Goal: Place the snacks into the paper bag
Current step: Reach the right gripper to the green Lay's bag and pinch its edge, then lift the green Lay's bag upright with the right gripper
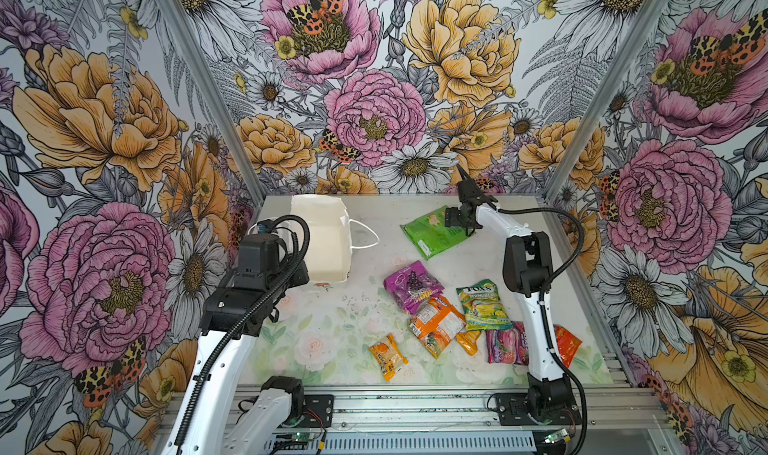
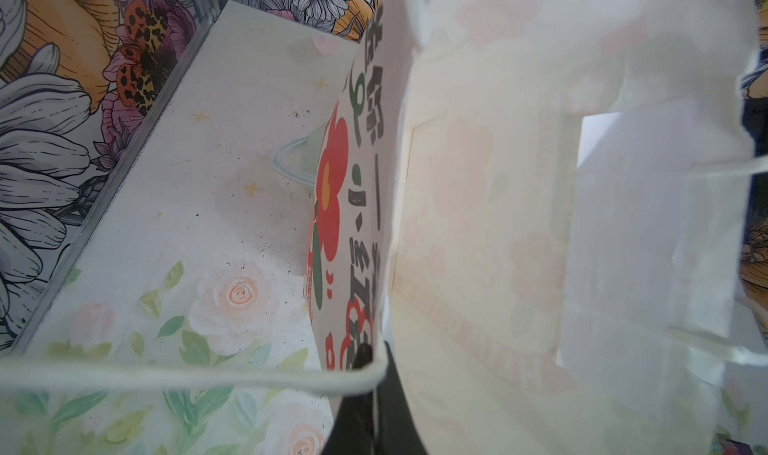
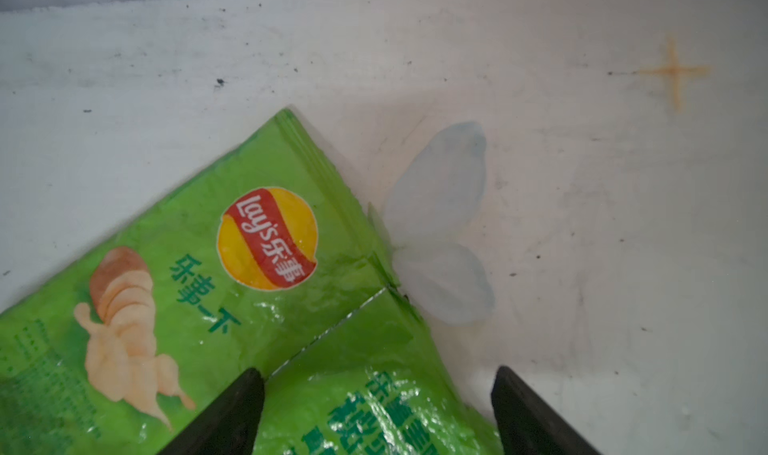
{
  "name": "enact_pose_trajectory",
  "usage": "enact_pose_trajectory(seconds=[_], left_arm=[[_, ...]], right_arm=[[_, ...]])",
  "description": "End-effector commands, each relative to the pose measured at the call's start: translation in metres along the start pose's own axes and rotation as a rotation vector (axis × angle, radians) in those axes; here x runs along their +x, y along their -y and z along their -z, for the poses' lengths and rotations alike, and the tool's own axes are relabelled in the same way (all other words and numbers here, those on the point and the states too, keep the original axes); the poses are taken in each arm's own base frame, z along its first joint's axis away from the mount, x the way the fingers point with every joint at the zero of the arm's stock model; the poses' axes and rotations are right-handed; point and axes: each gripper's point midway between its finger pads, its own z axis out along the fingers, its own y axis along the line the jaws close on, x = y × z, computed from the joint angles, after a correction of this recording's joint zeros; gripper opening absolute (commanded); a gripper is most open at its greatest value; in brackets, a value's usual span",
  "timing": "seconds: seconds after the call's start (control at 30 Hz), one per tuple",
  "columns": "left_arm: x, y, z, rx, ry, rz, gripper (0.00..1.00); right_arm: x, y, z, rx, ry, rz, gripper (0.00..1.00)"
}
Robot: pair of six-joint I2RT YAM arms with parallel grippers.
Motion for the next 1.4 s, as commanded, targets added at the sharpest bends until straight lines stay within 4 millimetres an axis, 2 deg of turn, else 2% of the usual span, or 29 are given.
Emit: enact_pose_trajectory(seconds=[0.0, 0.07, 0.17, 0.4, 0.6, 0.77, 1.0, 1.23, 1.37], left_arm=[[-0.008, -0.006, 0.002, -0.022, 0.050, -0.002, 0.00], [-0.007, -0.006, 0.001, -0.021, 0.049, -0.002, 0.00], [-0.005, -0.006, 0.000, -0.021, 0.042, -0.003, 0.00], [-0.007, -0.002, 0.001, 0.000, 0.041, 0.007, 0.00], [0.002, 0.001, -0.004, 0.017, 0.003, 0.019, 0.00], [0.010, 0.007, -0.012, 0.044, -0.060, 0.024, 0.00], [0.010, 0.030, -0.024, 0.104, -0.142, 0.024, 0.00], [0.012, 0.049, -0.032, 0.081, -0.189, -0.015, 0.00], [0.008, 0.058, -0.034, 0.094, -0.199, -0.010, 0.00]], right_arm=[[0.031, 0.006, -0.014, 0.001, -0.145, -0.089, 0.85], [0.040, 0.002, -0.017, -0.014, -0.182, -0.106, 0.80], [0.052, -0.004, -0.019, -0.038, -0.224, -0.116, 0.66], [0.069, -0.017, -0.006, -0.049, -0.251, -0.081, 0.21], [0.078, -0.015, 0.019, -0.070, -0.193, -0.105, 0.02], [0.086, -0.011, 0.046, -0.112, -0.130, -0.165, 0.00], [0.090, 0.004, 0.091, -0.207, -0.024, -0.303, 0.00], [0.077, 0.002, 0.142, -0.318, 0.065, -0.311, 0.00], [0.065, 0.008, 0.174, -0.340, 0.132, -0.334, 0.00]])
